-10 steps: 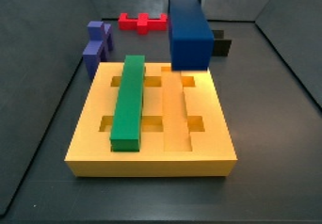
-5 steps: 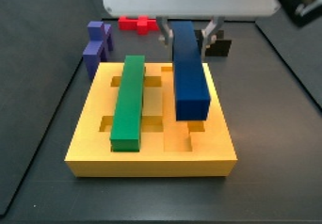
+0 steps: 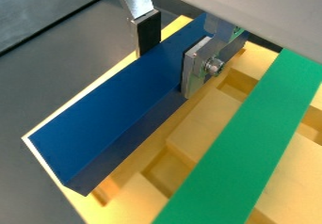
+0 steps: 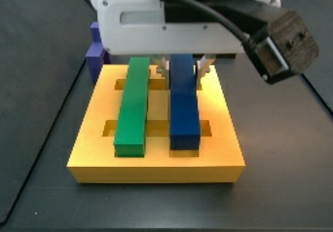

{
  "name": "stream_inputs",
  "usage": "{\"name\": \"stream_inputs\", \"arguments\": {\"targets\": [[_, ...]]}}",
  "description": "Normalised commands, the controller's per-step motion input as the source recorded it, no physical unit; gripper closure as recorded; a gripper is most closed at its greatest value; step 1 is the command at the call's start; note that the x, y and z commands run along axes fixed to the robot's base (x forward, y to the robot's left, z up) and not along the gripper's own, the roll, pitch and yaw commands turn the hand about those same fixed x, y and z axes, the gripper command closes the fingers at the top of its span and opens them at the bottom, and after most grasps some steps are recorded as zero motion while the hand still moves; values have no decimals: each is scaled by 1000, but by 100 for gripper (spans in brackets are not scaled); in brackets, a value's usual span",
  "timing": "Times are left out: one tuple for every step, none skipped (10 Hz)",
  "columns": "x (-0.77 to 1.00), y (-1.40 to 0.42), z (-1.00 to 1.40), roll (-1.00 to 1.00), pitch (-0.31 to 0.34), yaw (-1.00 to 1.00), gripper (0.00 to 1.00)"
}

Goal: Pick up the blue object. Move up. Move to above the board. Insert the blue object.
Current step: Insert the blue object.

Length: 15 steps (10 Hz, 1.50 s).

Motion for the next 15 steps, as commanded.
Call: {"name": "stream_inputs", "arguments": {"targets": [[0,0,-371,33,-93,0,100],[14,40,-231,0,-3,-83,100],[0,17,-171,0,-4,-117,100],[0,0,-214,3,-34,-57,100],[0,-26,-191,30,-33,0,100],[0,-6,-200,17,-27,0,100],[0,0,-77,0,-19,0,100],[0,0,-40,0,-19,0,100],[0,0,0,-21,0,0,100],[-177,0,-43,0,-80,-31,100],[-203,-6,-151,0,-124,0,100],[0,-109,-286,60,-66,226,100],[91,-34,-309,0,-20,317,100],[274,-34,-326,0,0,20,100],[137,0,-220,0,0,0,100]]}}
